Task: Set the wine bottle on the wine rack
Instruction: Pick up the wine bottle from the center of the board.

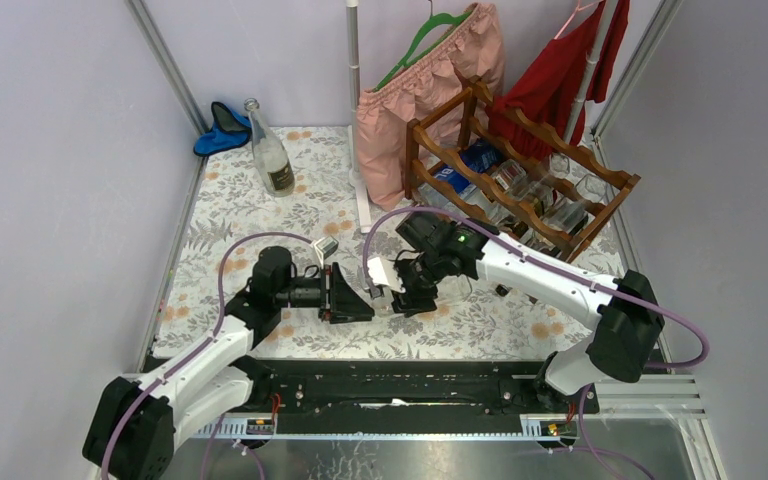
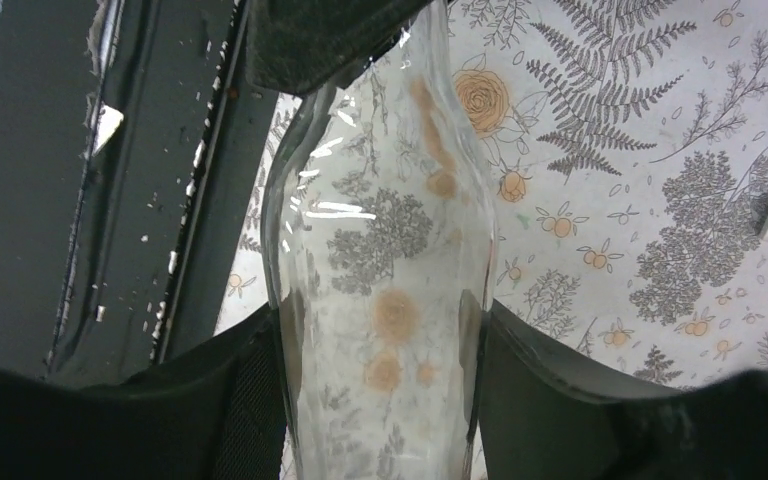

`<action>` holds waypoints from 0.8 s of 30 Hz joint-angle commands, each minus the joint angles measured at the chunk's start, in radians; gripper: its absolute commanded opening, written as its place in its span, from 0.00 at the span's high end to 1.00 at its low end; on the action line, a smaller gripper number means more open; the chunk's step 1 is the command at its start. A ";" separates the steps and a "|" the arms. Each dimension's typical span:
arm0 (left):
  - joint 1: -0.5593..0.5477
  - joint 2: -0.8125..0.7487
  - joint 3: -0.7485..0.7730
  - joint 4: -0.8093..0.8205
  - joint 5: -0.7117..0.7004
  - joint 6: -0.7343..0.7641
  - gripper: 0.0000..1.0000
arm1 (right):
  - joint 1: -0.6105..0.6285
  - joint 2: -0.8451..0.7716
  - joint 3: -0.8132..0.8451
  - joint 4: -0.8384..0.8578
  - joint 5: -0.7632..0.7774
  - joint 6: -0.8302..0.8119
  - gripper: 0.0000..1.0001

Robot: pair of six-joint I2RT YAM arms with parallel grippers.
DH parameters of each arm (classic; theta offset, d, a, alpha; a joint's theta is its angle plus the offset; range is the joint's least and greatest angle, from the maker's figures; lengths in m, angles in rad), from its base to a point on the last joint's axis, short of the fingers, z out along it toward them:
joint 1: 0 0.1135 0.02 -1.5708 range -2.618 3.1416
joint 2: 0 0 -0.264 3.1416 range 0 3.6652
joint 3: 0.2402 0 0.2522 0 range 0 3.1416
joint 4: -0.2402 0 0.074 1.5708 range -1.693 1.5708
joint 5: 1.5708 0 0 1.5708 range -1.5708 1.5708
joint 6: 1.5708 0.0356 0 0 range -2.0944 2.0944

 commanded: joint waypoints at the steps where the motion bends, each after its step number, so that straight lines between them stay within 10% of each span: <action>1: -0.004 0.003 0.022 0.122 0.082 -0.001 0.90 | -0.003 -0.037 -0.010 0.048 -0.022 -0.067 0.74; 9: -0.004 0.014 0.048 0.017 0.098 0.064 0.39 | -0.002 -0.045 0.018 0.010 -0.042 -0.107 0.95; 24: -0.005 0.097 0.054 -0.013 0.118 0.097 0.41 | 0.049 -0.066 0.028 -0.002 -0.010 -0.171 0.95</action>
